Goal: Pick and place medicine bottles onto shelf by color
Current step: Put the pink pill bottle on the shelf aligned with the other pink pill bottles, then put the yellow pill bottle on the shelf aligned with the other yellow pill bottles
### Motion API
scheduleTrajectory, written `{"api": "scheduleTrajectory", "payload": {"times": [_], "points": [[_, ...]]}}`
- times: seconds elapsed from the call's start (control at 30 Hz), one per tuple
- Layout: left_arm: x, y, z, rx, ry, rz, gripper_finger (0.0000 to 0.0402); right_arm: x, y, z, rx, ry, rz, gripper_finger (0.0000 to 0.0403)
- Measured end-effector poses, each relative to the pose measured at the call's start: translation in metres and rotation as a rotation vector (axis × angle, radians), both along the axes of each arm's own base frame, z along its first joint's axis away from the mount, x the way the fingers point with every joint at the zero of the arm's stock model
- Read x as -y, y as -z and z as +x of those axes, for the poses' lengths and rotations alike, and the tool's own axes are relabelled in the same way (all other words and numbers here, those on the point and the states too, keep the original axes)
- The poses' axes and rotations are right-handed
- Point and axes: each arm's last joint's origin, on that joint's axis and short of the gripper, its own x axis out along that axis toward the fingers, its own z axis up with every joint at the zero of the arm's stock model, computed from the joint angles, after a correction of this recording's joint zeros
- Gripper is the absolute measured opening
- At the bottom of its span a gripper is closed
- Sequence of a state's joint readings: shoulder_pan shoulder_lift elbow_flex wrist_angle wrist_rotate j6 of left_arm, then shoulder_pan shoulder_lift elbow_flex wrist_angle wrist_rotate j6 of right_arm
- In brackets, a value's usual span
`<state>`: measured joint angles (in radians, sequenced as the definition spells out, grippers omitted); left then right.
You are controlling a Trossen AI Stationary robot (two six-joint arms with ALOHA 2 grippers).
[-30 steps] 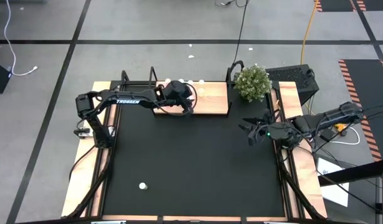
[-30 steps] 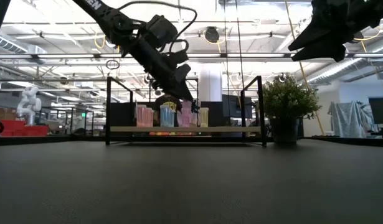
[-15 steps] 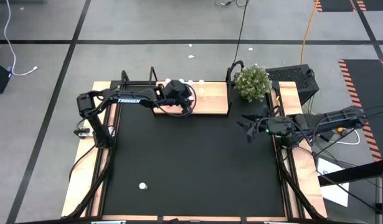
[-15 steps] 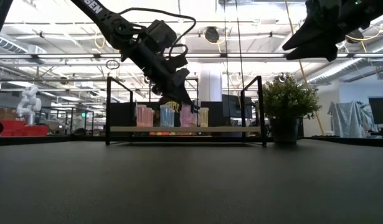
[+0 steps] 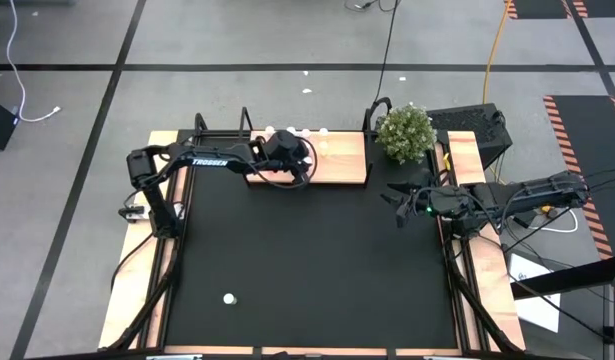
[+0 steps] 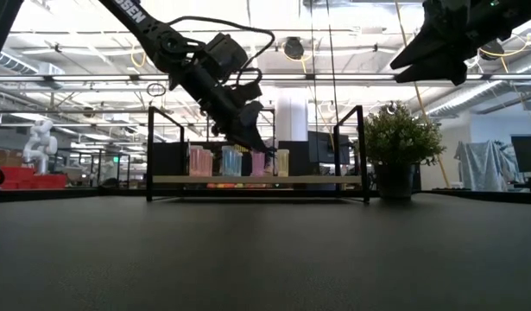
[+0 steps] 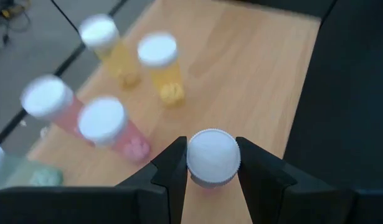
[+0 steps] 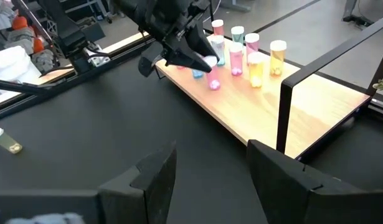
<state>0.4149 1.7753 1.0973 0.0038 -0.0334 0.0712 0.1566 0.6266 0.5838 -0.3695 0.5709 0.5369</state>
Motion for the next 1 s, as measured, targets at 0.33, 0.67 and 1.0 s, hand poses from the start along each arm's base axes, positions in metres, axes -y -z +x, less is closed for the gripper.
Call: {"api": "scheduleTrajectory", "payload": {"times": [0.33,0.67,1.0], "points": [[0.000,0.002,0.000,-0.006,-0.003,-0.008,0.0127,0.000,0.000,0.000,0.014,0.010,0.023,0.0192],[0.000,0.001,0.000,-0.002,-0.010,-0.005,0.0191,-0.001,0.000,0.000,0.023,-0.002,0.056,0.0193],[0.004,-0.040,0.001,0.035,0.027,0.082,0.0302,-0.004,-0.005,0.008,0.071,-0.122,0.091,0.0193]]}}
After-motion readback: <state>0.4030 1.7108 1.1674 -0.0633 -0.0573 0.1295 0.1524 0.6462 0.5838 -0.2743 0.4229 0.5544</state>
